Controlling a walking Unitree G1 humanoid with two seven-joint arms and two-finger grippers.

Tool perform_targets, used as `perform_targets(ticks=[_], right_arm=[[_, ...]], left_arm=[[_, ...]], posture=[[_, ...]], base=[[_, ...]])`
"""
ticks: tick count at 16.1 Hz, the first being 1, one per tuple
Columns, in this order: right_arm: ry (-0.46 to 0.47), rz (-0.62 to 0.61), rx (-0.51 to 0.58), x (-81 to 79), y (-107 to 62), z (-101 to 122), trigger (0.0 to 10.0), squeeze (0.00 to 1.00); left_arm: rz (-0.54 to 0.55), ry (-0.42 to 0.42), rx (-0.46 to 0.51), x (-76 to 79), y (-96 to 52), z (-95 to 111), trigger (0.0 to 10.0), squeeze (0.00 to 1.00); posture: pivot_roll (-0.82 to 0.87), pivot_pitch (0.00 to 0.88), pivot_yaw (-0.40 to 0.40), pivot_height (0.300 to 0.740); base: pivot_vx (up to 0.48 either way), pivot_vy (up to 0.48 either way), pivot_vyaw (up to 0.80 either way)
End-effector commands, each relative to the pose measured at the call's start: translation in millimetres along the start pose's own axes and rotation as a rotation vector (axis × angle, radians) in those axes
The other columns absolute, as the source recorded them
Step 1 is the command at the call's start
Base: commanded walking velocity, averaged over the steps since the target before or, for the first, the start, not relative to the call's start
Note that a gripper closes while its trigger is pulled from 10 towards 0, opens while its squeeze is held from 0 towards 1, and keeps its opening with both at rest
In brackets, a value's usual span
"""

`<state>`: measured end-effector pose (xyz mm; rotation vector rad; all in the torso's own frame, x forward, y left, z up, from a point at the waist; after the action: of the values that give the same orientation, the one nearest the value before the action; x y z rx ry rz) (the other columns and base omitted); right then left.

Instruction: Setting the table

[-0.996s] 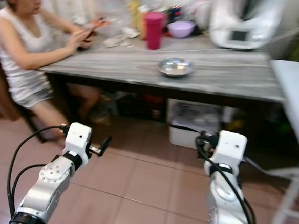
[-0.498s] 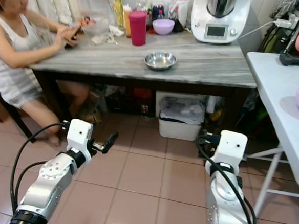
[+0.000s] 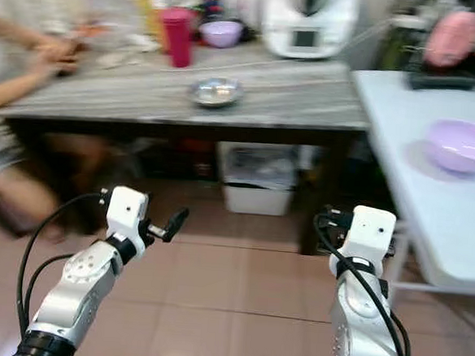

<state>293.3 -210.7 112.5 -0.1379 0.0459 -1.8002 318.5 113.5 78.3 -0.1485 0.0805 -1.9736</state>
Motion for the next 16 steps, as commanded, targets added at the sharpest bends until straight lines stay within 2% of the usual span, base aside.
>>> perform_targets(ticks=[1, 9, 13, 16], right_arm=[[0.010, 0.010, -0.001, -4.6, -0.6, 0, 10.0, 0.00], [0.000, 0.009, 0.014, -1.9, 0.3, 4, 10.0, 0.00], [-0.058, 0.070, 0.118, -14.6, -0.6, 29, 10.0, 0.00], [-0.057, 0.075, 0.117, -16.9, -1.3, 28, 10.0, 0.00]], left_arm=[[0.011, 0.003, -0.010, -5.7, -2.6, -1, 10.0, 0.00], [-0.001, -0.004, -0.002, -1.5, 1.0, 1, 10.0, 0.00], [-0.018, -0.057, 0.093, 11.1, 10.1, 32, 10.0, 0.00], [-0.021, -0.056, 0.090, 11.9, 10.0, 31, 10.0, 0.00]], posture=[[-0.30, 0.000, 0.071, 0.740], [-0.31, 0.000, 0.061, 0.740], [-0.31, 0.000, 0.057, 0.740], [-0.31, 0.000, 0.060, 0.740]], base=[[0.000, -0.480, 0.00], [0.000, -0.480, 0.00], [0.000, -0.480, 0.00], [0.000, -0.480, 0.00]])
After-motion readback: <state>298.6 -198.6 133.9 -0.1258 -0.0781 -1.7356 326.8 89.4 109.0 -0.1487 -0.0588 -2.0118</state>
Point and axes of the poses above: a point about 5 cm out from each wrist's last joint towards the gripper, its own y axis pointing out of the wrist towards the gripper, its own z axis along the axis of the wrist's last joint, x = y × z, the point moved 3 cm from there along y, pointing out of the wrist towards the gripper, and after that the axes turned 2 degrees about -y, right-handed, at the moved point
